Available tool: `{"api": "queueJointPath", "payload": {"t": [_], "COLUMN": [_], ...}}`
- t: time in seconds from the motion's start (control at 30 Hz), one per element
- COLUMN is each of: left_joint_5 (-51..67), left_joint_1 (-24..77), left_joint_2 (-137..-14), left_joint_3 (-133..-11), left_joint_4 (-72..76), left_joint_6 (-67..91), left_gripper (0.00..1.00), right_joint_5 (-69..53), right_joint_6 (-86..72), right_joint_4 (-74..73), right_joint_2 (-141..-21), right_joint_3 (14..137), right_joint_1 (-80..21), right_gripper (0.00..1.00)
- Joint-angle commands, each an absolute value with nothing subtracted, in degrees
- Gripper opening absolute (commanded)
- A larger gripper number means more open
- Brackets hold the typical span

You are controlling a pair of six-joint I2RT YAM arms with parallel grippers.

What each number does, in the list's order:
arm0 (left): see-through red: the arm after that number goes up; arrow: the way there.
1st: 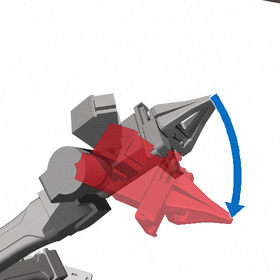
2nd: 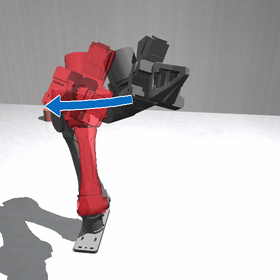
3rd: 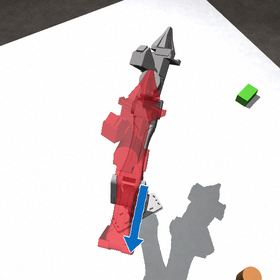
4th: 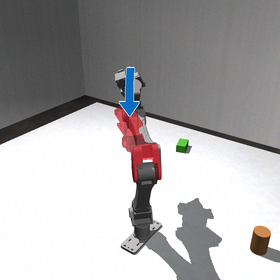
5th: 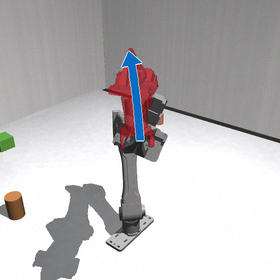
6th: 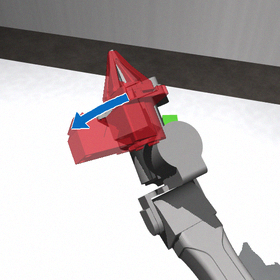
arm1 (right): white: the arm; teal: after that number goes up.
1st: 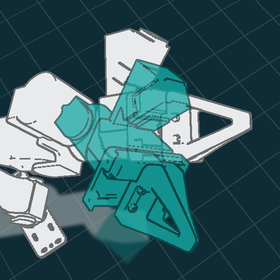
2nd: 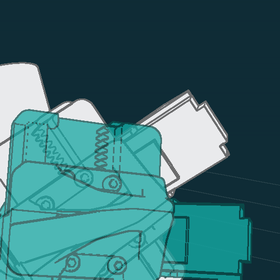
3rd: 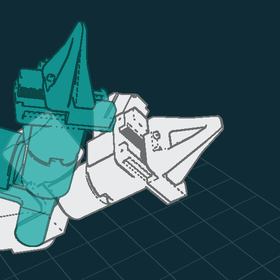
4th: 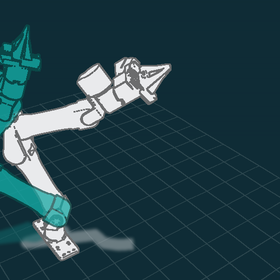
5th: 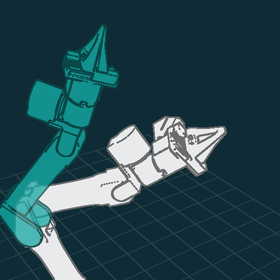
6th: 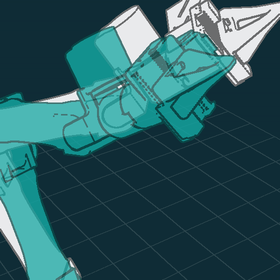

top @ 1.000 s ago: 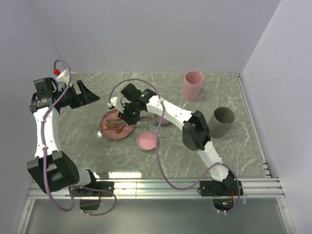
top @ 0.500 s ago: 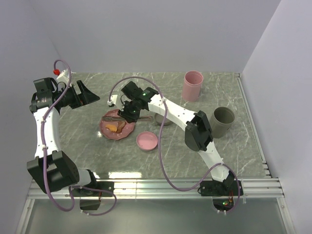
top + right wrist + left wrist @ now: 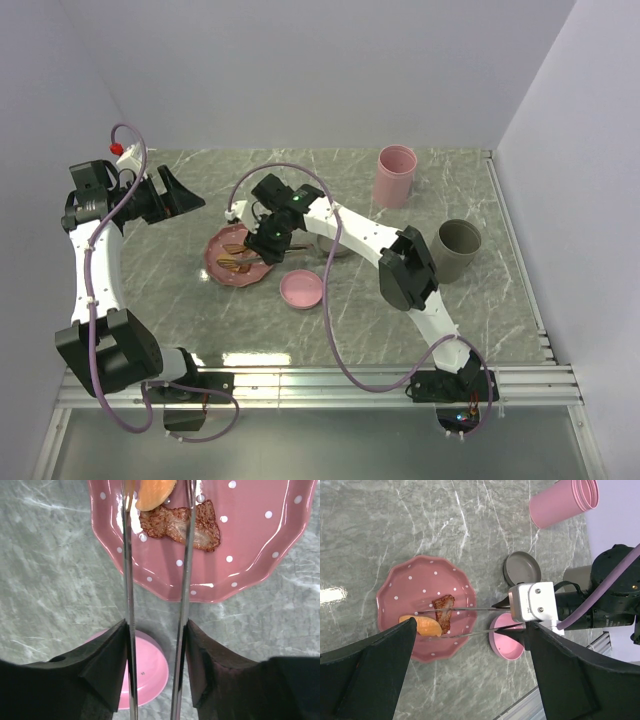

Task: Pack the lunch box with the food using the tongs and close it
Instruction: Pick up the food using the clamp

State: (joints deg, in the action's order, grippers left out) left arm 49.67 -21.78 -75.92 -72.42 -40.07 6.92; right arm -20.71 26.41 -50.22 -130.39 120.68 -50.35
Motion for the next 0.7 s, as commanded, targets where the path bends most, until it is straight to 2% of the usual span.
{"api": "queueJointPath", "payload": {"t": [0.0,0.67], "left_joint_5": [50.5,50.9], "left_joint_1": [-22.1,-22.2], "left_joint_2": [-74.9,-74.6], "left_joint_3": [-72.3,-71.9], "left_joint_4": [-38.1,-37.2], "left_joint_6": [7.2,7.7], "left_gripper": [0.99,1.00], "right_joint_5": [-21.7,-17.1], "right_joint_6": [24.7,24.1], "right_joint_4": [-49.4,-45.8], "right_joint_2": [-124.9,-123.0], "right_joint_3": [119.9,114.4], "right_joint_1": [-50.0,-51.7], "right_gripper": [0.56,0.56]}}
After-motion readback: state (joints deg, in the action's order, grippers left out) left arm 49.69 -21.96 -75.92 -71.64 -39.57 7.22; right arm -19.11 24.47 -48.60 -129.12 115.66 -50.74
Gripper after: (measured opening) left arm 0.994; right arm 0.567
